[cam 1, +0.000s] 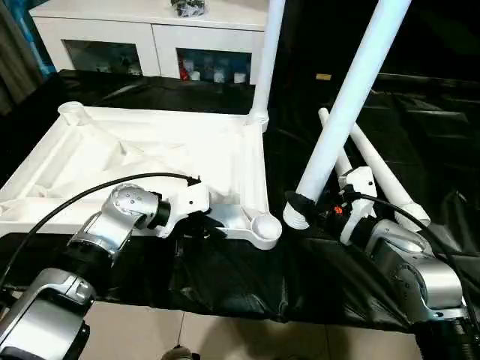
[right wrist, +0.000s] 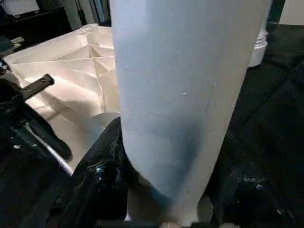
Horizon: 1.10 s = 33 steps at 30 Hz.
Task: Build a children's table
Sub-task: Insert table leg to table base
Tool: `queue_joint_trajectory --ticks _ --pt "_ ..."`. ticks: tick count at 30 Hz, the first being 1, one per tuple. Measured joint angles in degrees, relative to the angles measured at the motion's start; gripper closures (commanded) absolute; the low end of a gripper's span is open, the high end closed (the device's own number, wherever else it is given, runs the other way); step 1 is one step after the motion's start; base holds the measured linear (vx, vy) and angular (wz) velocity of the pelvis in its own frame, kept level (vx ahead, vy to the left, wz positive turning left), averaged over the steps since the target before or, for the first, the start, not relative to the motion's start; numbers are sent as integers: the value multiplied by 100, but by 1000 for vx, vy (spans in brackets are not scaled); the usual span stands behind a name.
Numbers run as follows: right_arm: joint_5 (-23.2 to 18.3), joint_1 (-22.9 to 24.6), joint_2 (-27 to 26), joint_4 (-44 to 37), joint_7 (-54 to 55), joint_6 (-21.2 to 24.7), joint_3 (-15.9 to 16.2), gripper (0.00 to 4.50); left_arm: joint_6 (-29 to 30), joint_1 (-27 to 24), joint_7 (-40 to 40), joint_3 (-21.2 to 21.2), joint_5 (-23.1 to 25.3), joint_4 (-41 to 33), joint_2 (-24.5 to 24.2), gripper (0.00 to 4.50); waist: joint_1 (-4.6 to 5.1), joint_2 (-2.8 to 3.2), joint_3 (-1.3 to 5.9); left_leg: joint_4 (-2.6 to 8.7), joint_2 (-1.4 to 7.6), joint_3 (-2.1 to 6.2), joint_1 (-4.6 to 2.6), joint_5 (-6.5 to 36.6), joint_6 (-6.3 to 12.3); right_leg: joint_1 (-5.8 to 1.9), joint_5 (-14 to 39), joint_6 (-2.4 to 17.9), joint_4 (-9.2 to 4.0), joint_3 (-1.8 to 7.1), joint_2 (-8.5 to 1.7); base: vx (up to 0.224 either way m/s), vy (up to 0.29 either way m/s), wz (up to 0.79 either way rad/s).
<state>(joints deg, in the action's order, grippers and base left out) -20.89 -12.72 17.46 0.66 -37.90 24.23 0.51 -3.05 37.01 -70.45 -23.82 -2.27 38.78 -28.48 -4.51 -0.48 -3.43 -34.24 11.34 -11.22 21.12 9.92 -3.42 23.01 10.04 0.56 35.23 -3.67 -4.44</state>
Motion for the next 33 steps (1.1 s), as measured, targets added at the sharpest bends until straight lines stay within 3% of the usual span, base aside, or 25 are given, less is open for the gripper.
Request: queue_joint_trajectory --ticks 4,8,12,24,33 --pt "-122 -57 33 2 -196 96 52 261 559 22 47 85 -26 -90 196 450 9 38 16 0 -1 -2 -1 0 0 0 -4 7 -2 1 0 0 0 0" --pt "30 -477 69 441 -192 132 149 261 1077 87 506 110 -25 -211 764 450 -40 65 25 0 -3 -9 3 0 1 1 -4 8 -1 2 -6 0 0 0" --pt "171 -670 78 760 -192 26 198 261 1127 91 786 89 3 -224 1098 450 -76 66 26 0 -2 -9 4 0 1 -1 -3 6 -2 2 -6 0 0 0" --pt "364 -834 191 1198 -329 -190 231 261 1234 61 1080 110 146 -296 1172 450 -65 59 27 -2 -3 -8 4 0 2 -10 14 -22 -9 2 -6 0 0 0" --pt "222 -1030 -22 1765 -473 -401 94 261 1321 -46 1054 207 146 -440 1090 450 -18 58 28 -1 -2 -7 -1 0 2 -9 13 -22 -8 0 -6 0 0 0"
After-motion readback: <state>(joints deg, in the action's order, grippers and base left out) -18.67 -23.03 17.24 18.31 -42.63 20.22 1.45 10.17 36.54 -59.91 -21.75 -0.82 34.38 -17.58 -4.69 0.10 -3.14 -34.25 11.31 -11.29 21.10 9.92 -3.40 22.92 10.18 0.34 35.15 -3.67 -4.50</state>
